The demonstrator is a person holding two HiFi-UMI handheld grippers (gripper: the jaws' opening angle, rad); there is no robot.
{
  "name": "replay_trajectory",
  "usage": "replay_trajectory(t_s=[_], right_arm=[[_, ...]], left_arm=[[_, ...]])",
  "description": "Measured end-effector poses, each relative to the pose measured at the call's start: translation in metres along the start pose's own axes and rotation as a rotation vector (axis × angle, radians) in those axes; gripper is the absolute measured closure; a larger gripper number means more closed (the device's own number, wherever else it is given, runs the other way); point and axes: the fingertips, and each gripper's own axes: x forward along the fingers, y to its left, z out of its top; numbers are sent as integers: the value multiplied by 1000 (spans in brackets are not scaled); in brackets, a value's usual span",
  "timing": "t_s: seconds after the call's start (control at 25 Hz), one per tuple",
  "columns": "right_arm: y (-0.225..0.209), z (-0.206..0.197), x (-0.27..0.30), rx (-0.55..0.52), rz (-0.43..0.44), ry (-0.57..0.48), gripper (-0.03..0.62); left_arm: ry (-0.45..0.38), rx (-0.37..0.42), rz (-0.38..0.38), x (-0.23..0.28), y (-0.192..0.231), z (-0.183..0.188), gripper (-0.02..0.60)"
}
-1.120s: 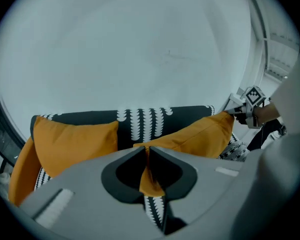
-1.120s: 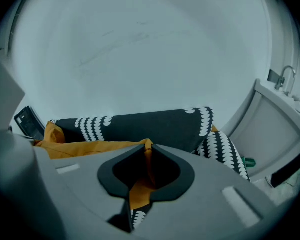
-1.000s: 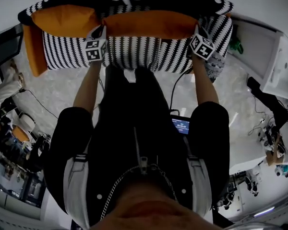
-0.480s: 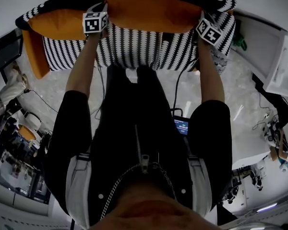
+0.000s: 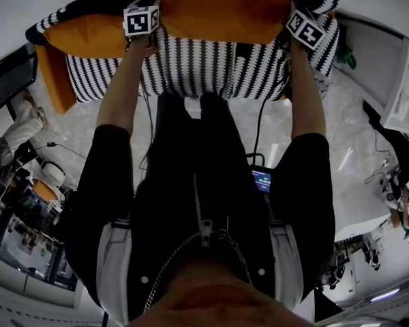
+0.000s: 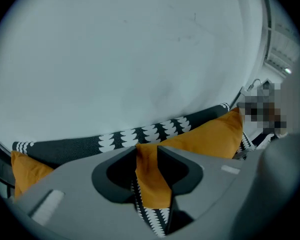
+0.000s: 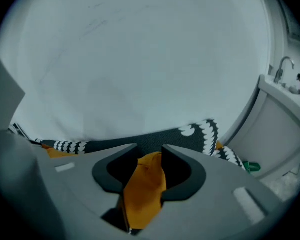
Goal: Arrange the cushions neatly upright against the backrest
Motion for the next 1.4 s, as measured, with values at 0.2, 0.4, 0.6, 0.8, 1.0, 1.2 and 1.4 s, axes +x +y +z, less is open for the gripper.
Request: replay_trajectory(t_s=[0.2, 0.4, 0.6, 0.8, 1.0, 1.2, 1.4], right_arm=[[31, 13, -28, -123, 0, -116, 464], [90, -2, -37, -170, 119, -141, 466], [148, -14, -59, -204, 199, -189, 566], [190, -31, -75, -247, 197, -174, 591], [228, -61, -87, -268, 244, -137, 591], [263, -88, -88, -248, 264, -95, 591], [306, -112, -93, -231, 258, -64, 591]], left_arm=[[-48, 0, 1, -23, 0, -17, 443], [-69, 13, 7, -49, -2, -43, 449], [-115, -2, 21, -79, -6, -53, 509], [-188, 16, -4, -108, -11, -49, 572], [-202, 18, -35, -121, -14, -54, 572], [-240, -7, -72, -129, 1, -58, 572], [-273, -3, -111, -143, 28, -68, 572]])
